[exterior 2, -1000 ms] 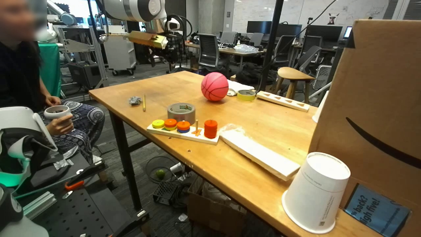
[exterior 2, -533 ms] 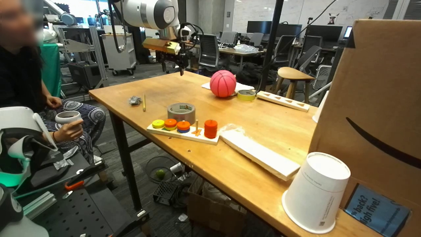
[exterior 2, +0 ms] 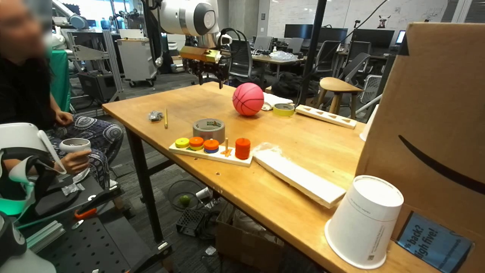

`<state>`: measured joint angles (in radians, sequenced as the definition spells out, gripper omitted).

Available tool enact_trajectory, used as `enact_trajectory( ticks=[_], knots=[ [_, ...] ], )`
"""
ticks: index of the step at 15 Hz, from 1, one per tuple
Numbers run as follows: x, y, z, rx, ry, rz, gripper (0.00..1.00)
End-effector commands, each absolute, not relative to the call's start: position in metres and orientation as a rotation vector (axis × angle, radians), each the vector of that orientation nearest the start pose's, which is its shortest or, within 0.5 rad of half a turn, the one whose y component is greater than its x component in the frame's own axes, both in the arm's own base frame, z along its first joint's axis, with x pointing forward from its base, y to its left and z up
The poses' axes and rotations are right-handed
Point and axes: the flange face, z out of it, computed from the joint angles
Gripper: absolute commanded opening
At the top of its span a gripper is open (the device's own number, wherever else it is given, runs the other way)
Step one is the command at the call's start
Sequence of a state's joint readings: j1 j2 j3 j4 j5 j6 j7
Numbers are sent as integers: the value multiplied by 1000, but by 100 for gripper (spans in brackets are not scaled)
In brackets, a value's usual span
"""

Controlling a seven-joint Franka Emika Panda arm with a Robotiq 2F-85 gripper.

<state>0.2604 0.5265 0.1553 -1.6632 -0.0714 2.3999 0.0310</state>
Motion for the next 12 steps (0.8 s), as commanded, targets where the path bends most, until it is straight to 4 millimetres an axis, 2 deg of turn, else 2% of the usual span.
enact_trajectory(
  ticks=[1,4,6,8,12],
  knots=[
    [666,251,319,-3054,-563,-268,100],
    [670,213,313,-3117,-465,-223,100],
    [666,179,321,-3196,-362,-237,100],
    [651,139,345,-3288,-239,-301,100],
    [610,88,390,-3462,-19,-414,100]
  ],
)
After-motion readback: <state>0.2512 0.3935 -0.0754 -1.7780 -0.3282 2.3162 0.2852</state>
